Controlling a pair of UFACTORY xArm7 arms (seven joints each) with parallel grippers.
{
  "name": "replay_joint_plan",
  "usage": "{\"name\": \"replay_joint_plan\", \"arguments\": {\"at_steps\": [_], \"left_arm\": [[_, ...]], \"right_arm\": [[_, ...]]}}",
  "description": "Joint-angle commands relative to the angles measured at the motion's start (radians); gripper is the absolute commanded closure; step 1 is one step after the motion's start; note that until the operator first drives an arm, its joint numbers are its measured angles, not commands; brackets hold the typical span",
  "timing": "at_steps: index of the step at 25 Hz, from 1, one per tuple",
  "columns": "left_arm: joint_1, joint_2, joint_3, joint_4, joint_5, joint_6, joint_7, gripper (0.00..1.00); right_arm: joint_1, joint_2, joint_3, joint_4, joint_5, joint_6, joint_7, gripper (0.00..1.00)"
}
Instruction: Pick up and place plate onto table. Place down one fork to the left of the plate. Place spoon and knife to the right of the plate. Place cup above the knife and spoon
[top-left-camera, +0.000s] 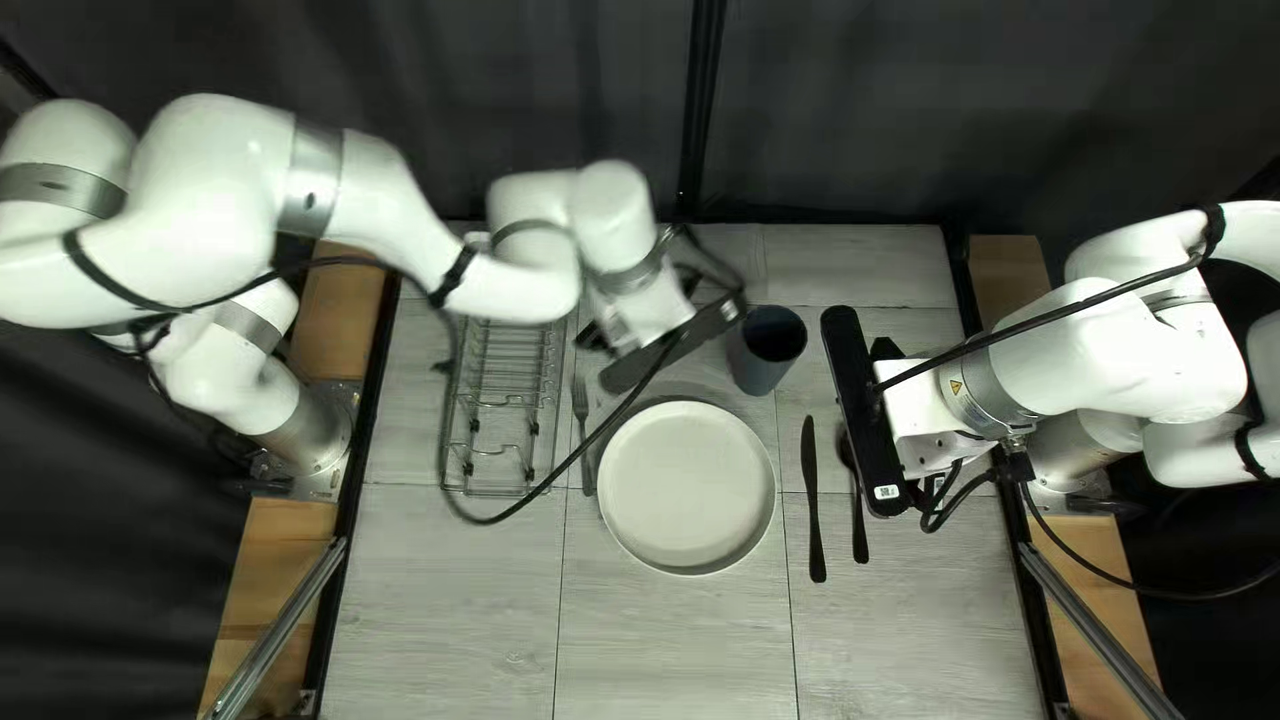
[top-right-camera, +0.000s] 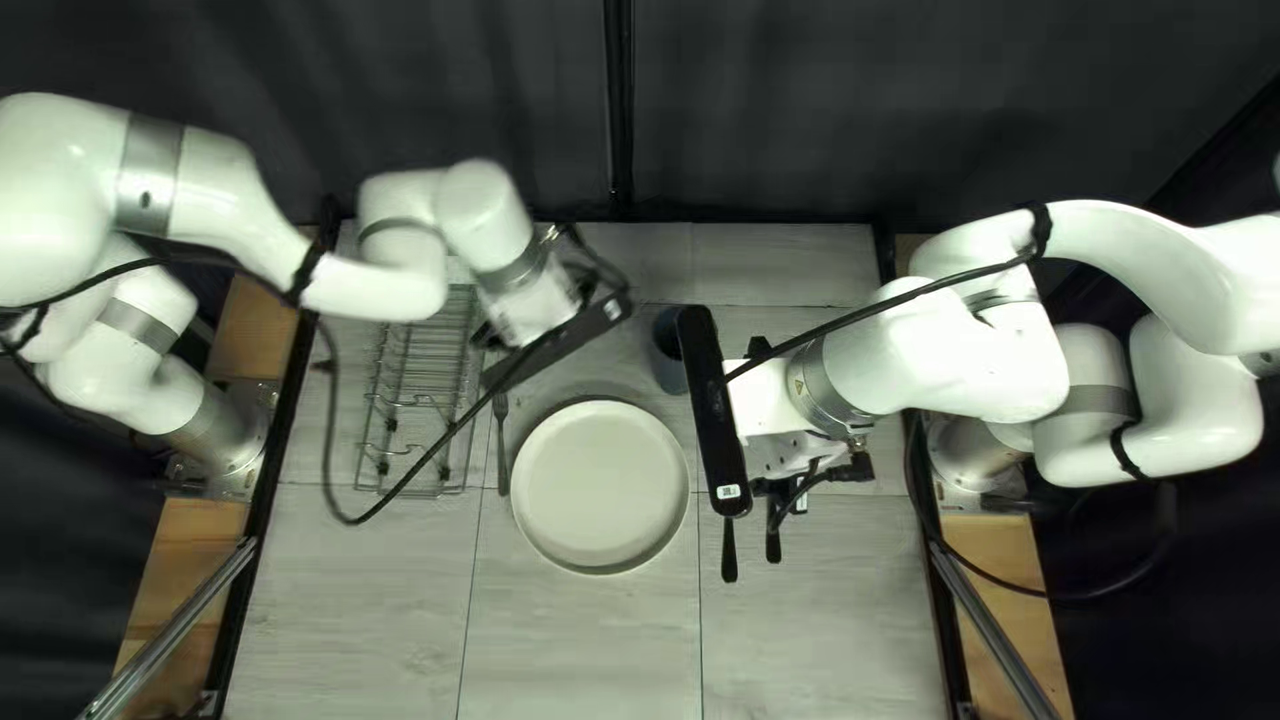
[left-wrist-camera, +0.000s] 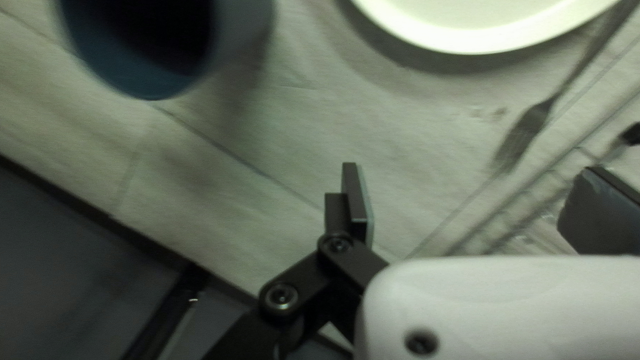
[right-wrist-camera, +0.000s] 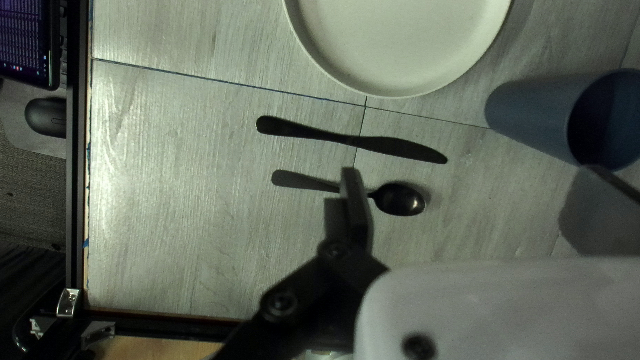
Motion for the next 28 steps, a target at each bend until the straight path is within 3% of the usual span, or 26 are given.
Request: {"name": "replay_joint_plan", "arguments": {"at_steps": [1,7,16,28], "left_arm": [[-0.002,0.014,-0.001,0.002,-0.010,-0.005,-0.003,0.00],[0.000,0.059,0.004,-0.050,-0.018,-0.065,-0.008,0.00],[-0.004,0.223,-0.013,-0.034,-0.099,-0.126,0.004,0.00],[-0.017,0.282,-0.027,-0.069,-0.124,-0.185,-0.048,0.00]], "right_arm": [[0.000,0.000,0.000,0.000,0.000,0.000,0.000,0.00],[0.000,0.000,0.000,0.000,0.000,0.000,0.000,0.00],[0.000,0.000,0.000,0.000,0.000,0.000,0.000,0.00],[0.000,0.000,0.000,0.000,0.000,0.000,0.000,0.00]]}}
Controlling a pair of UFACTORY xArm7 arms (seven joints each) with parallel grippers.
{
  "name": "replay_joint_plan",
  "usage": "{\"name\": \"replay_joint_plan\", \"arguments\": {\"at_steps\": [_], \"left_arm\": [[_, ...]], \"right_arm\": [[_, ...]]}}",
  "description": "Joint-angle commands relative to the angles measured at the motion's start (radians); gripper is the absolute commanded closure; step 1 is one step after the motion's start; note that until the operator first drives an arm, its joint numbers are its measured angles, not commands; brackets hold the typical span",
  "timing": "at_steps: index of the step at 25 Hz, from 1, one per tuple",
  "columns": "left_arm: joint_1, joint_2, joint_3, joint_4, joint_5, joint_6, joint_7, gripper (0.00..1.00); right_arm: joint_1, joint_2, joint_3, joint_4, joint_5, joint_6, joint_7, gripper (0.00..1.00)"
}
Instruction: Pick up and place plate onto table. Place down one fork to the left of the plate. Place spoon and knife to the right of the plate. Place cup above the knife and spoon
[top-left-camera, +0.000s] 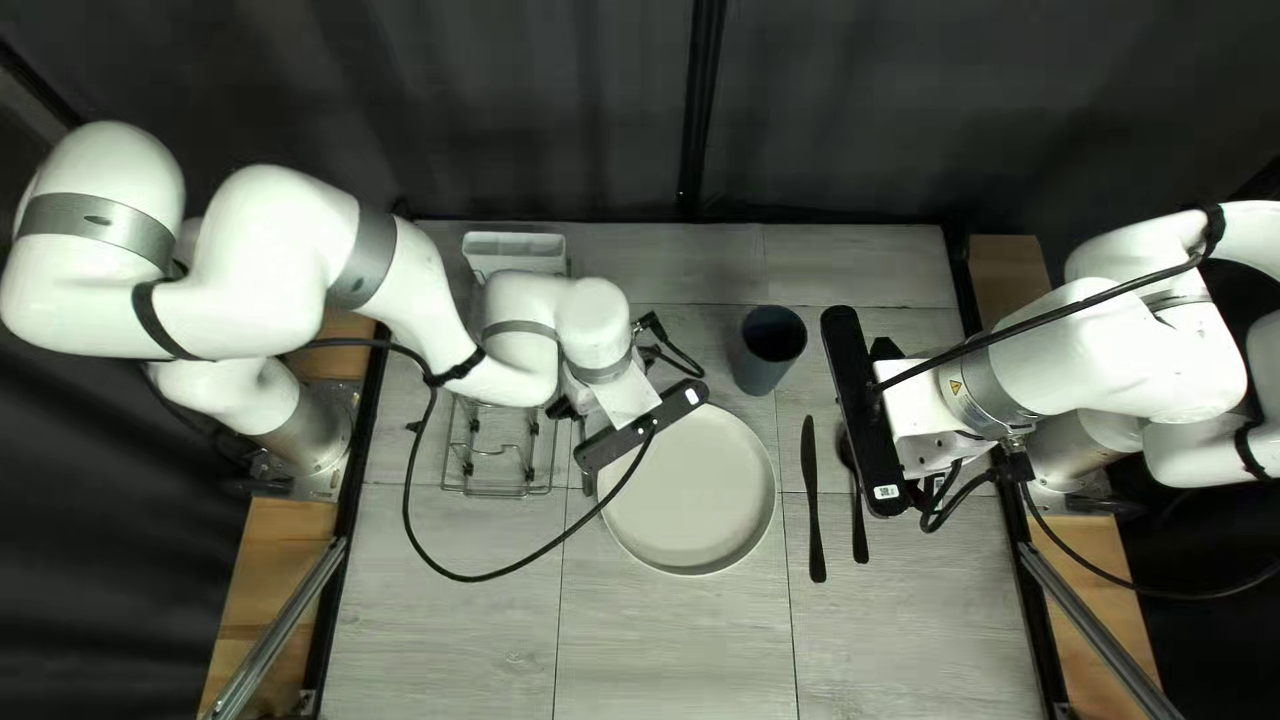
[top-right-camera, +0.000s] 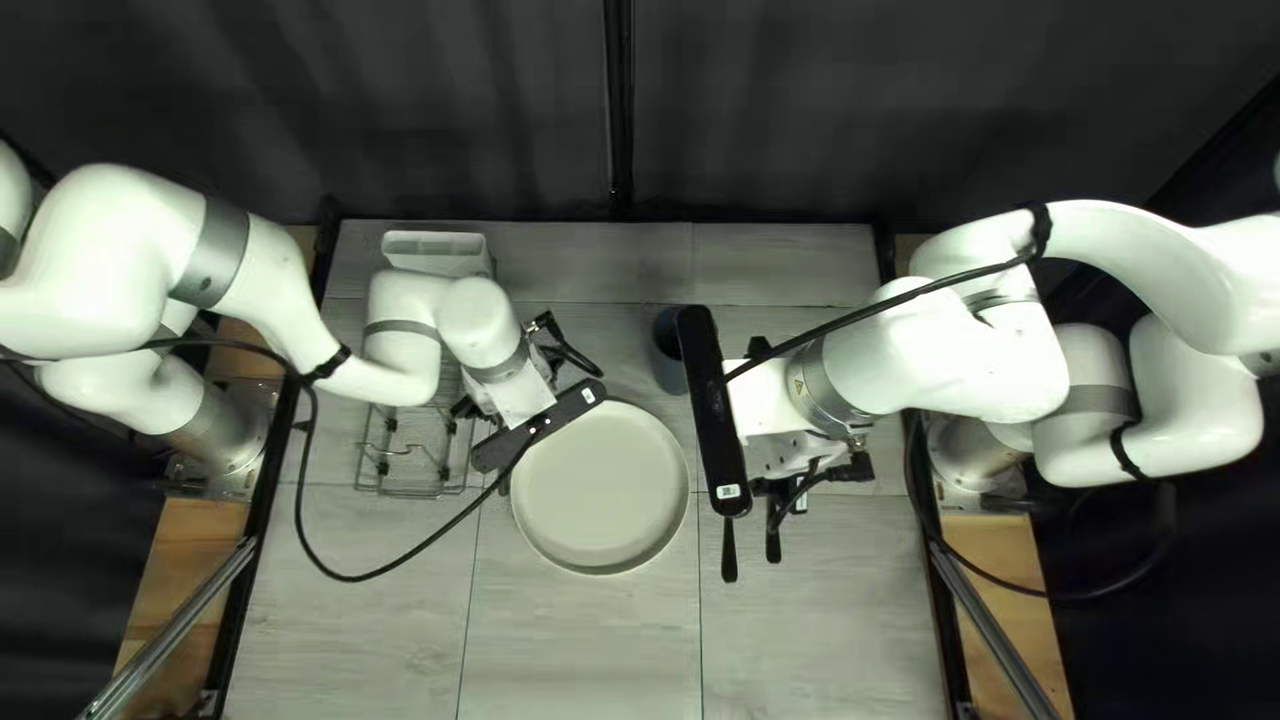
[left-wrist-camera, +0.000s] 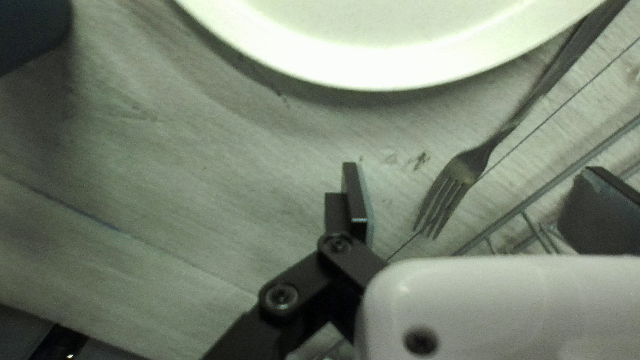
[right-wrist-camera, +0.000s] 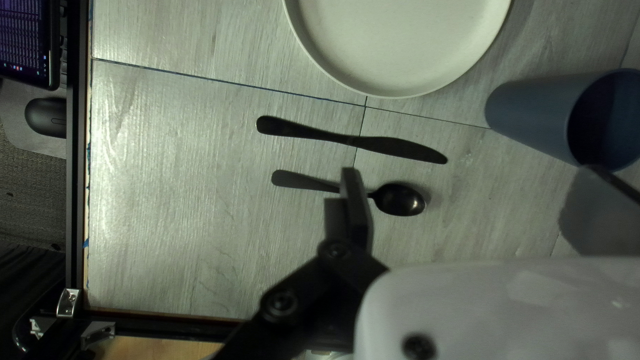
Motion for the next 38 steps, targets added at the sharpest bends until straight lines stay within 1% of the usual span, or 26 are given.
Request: {"name": "replay_joint_plan", "arguments": {"at_steps": [1,10,17,20,23,27,30,35,38], "left_arm": [[0.002,0.020,-0.005,-0.004,-0.019,-0.017,-0.001,0.00],[0.011,0.023,-0.010,-0.023,-0.049,-0.047,0.019,0.00],[0.022,0.044,-0.024,-0.024,-0.099,-0.087,0.036,0.00],[0.014,0.031,-0.025,-0.038,-0.100,-0.093,0.013,0.00],[-0.001,-0.005,-0.017,-0.068,-0.082,-0.092,-0.056,0.00],[-0.008,-0.023,-0.016,-0.073,-0.078,-0.085,-0.102,0.00],[-0.017,-0.062,-0.015,-0.069,-0.054,-0.058,-0.139,0.00],[-0.026,-0.179,-0.027,-0.077,0.052,0.019,-0.254,0.00],[-0.021,-0.274,-0.055,-0.098,0.123,0.069,-0.345,0.00]], "right_arm": [[0.000,0.000,0.000,0.000,0.000,0.000,0.000,0.00],[0.000,0.000,0.000,0.000,0.000,0.000,0.000,0.00],[0.000,0.000,0.000,0.000,0.000,0.000,0.000,0.00],[0.000,0.000,0.000,0.000,0.000,0.000,0.000,0.00],[0.000,0.000,0.000,0.000,0.000,0.000,0.000,0.00],[0.000,0.000,0.000,0.000,0.000,0.000,0.000,0.00],[0.000,0.000,0.000,0.000,0.000,0.000,0.000,0.00],[0.000,0.000,0.000,0.000,0.000,0.000,0.000,0.00],[0.000,0.000,0.000,0.000,0.000,0.000,0.000,0.00]]}}
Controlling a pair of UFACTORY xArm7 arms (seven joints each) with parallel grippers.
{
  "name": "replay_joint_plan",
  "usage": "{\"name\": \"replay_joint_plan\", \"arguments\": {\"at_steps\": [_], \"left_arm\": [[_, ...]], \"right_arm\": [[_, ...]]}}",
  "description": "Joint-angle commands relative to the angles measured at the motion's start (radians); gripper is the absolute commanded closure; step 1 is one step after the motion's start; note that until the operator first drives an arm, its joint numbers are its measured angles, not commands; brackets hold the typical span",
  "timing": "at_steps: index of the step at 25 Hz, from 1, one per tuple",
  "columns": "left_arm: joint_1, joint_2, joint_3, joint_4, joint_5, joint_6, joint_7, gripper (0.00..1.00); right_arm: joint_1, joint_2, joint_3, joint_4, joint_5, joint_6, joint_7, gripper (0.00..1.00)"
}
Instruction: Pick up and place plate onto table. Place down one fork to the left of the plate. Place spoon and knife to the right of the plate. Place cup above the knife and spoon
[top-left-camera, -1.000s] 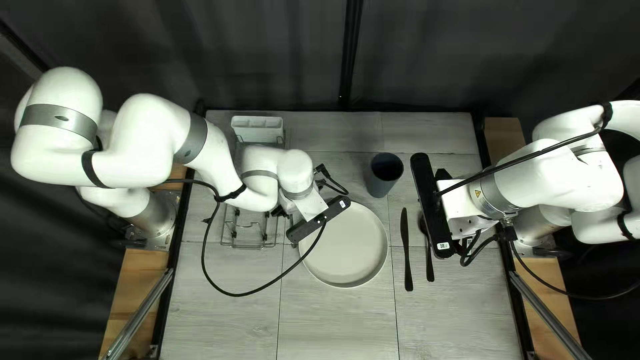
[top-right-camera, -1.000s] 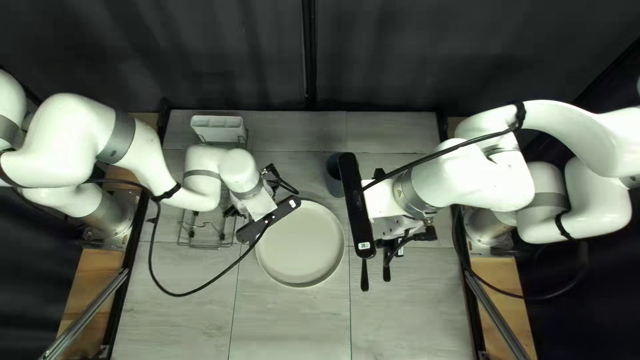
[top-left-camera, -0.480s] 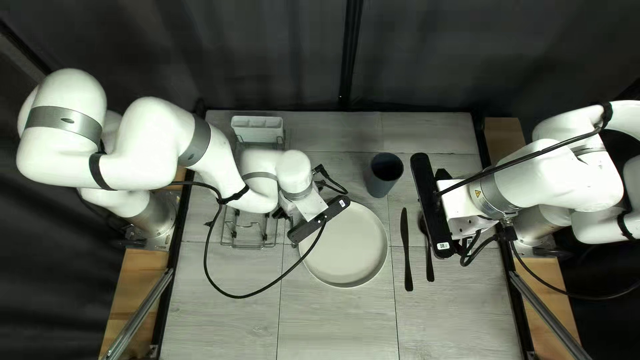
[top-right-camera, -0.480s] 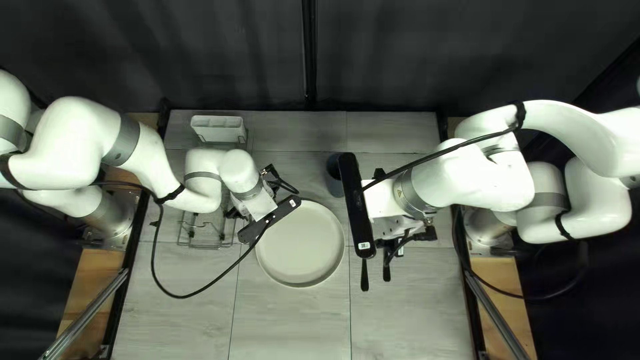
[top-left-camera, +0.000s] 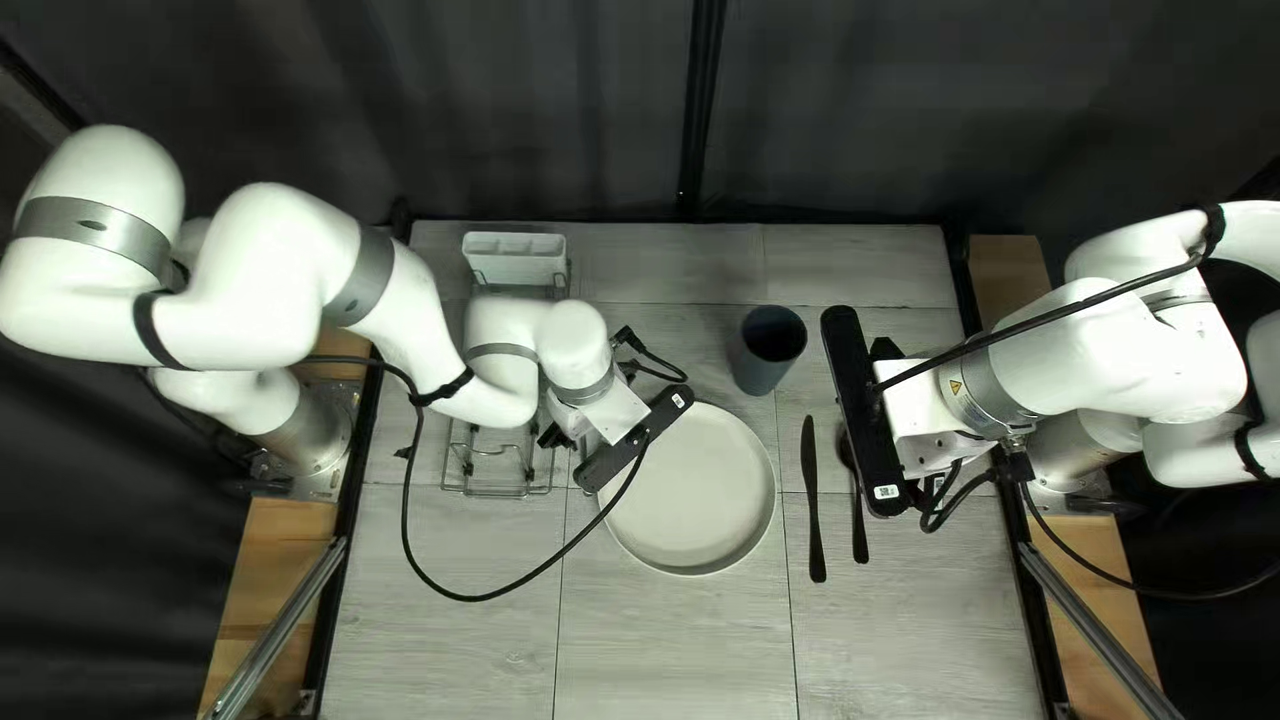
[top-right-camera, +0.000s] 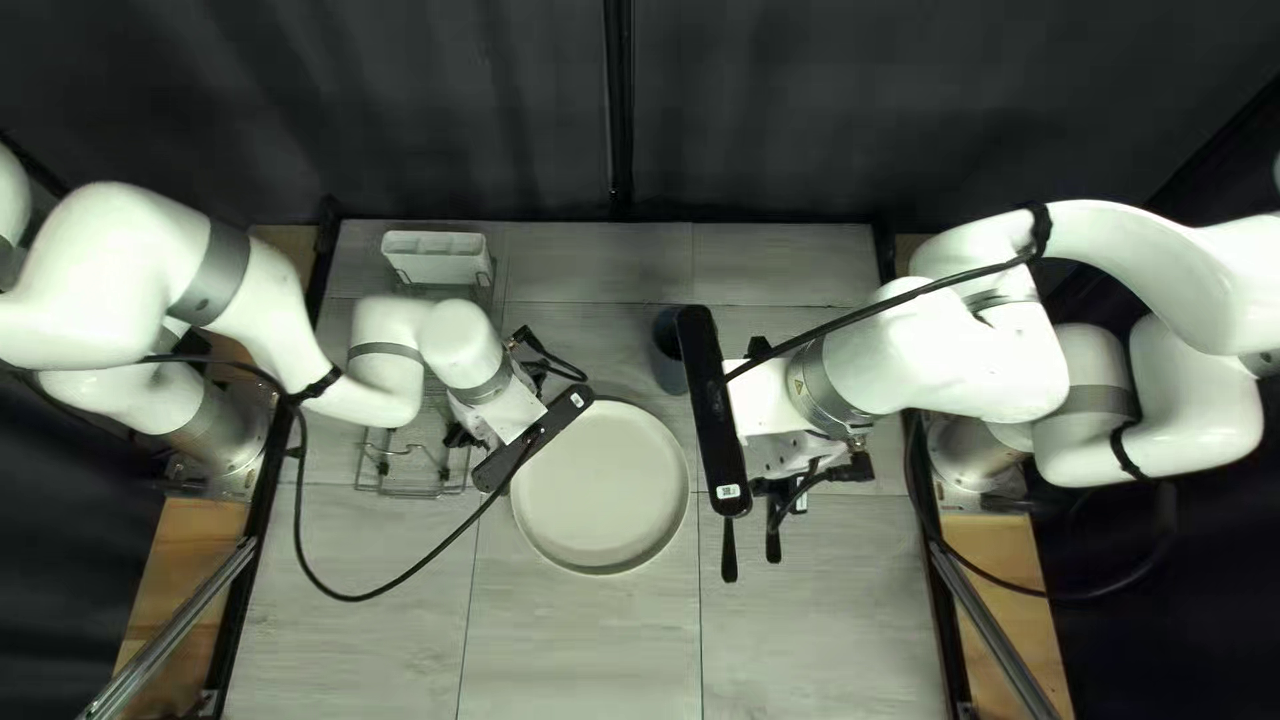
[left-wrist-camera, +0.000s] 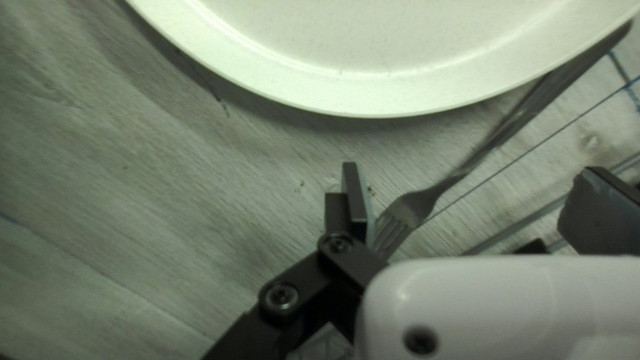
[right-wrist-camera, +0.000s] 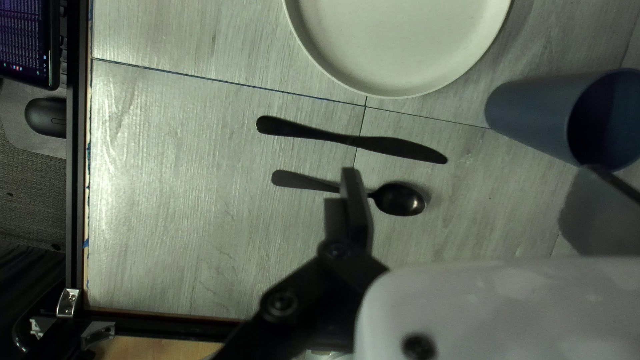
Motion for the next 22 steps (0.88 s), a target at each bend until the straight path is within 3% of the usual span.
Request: {"name": "replay_joint_plan", "arguments": {"at_steps": [1,5,11,22], "left_arm": [[0.005,-0.124,-0.039,-0.026,0.093,0.070,-0.116,0.00],[0.019,-0.228,-0.064,-0.046,0.143,0.125,-0.171,0.00],[0.024,-0.380,-0.069,-0.100,0.138,0.165,-0.163,0.00],[0.021,-0.409,-0.072,-0.107,0.131,0.165,-0.165,0.00]], "right_arm": [[0.000,0.000,0.000,0.000,0.000,0.000,0.000,0.00],[0.000,0.000,0.000,0.000,0.000,0.000,0.000,0.00],[0.000,0.000,0.000,0.000,0.000,0.000,0.000,0.00],[0.000,0.000,0.000,0.000,0.000,0.000,0.000,0.00]]}}
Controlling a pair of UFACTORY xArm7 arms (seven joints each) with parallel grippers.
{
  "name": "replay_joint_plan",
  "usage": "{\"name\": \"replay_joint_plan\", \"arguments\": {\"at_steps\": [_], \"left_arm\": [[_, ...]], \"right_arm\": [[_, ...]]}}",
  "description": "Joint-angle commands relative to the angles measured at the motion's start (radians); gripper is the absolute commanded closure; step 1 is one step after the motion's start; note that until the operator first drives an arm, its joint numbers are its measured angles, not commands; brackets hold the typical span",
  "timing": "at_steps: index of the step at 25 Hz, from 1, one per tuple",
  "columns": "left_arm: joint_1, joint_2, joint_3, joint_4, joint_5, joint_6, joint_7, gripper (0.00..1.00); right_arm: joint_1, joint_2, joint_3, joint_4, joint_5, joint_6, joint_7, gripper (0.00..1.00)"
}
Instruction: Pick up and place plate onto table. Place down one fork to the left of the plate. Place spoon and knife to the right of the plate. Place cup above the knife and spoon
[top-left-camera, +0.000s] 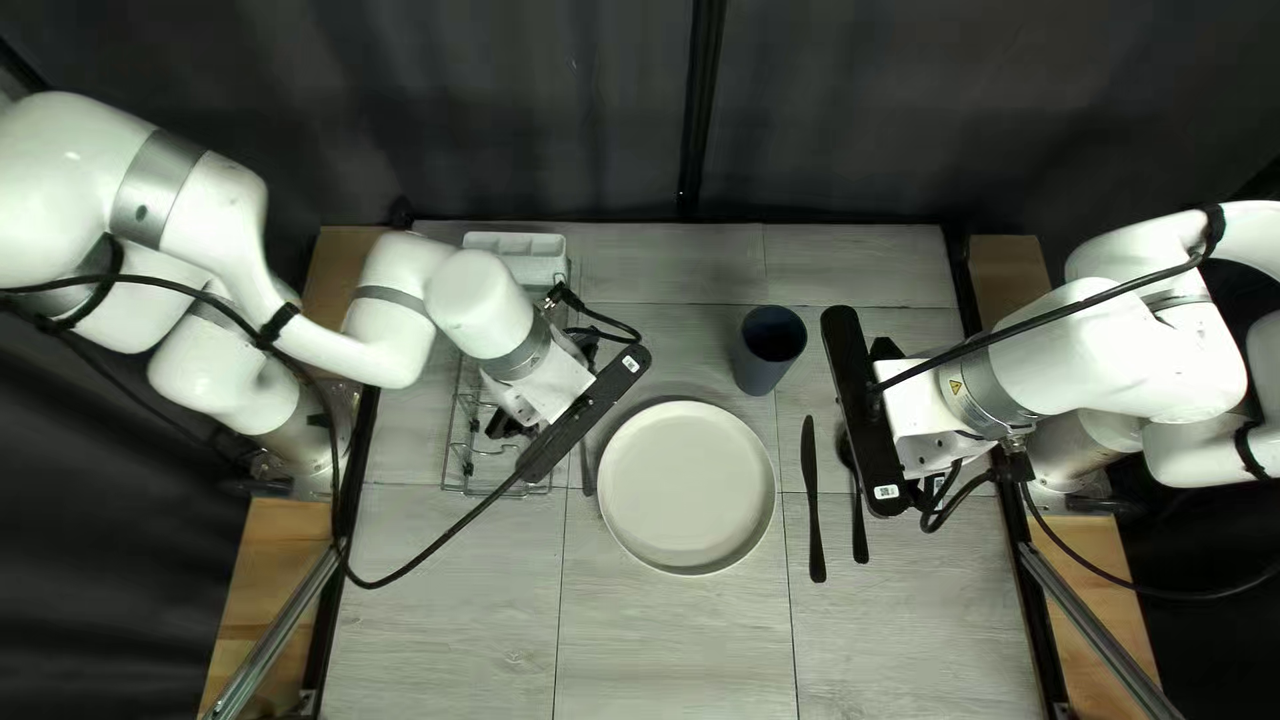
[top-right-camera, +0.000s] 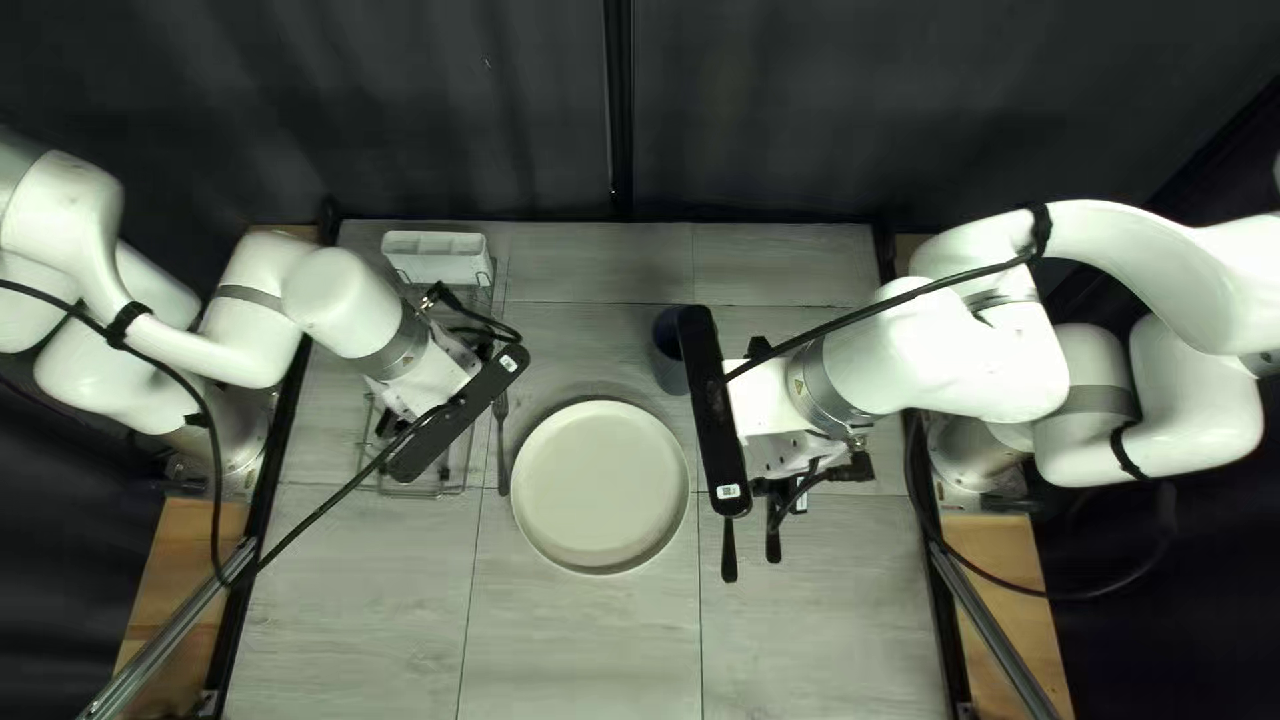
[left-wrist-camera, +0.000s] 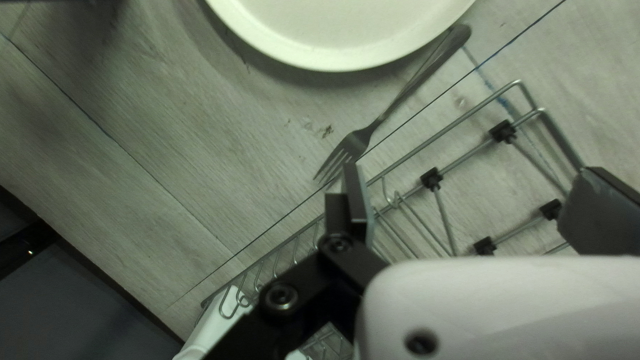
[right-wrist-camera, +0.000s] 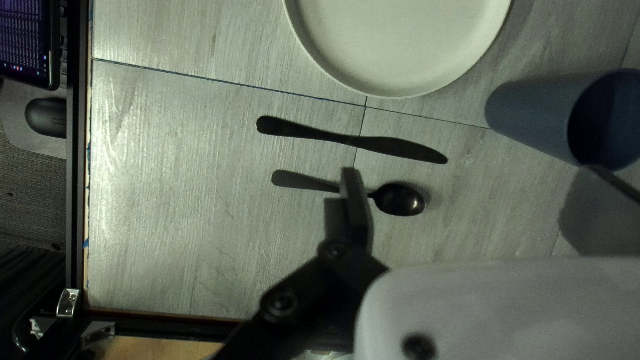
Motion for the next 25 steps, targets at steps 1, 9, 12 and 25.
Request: {"name": "replay_joint_plan", "arguments": {"at_steps": [1,9,12,25], "left_arm": [[0.006,-0.044,0.011,-0.005,-0.012,0.037,0.011,0.00],[0.051,-0.188,-0.107,0.018,0.010,0.250,-0.179,0.00],[0.051,-0.188,-0.107,0.018,0.010,0.250,-0.179,0.00],[0.051,-0.188,-0.107,0.018,0.010,0.250,-0.179,0.00]], "right_arm": [[0.000,0.000,0.000,0.000,0.000,0.000,0.000,0.00],[0.000,0.000,0.000,0.000,0.000,0.000,0.000,0.00],[0.000,0.000,0.000,0.000,0.000,0.000,0.000,0.00],[0.000,0.000,0.000,0.000,0.000,0.000,0.000,0.00]]}}
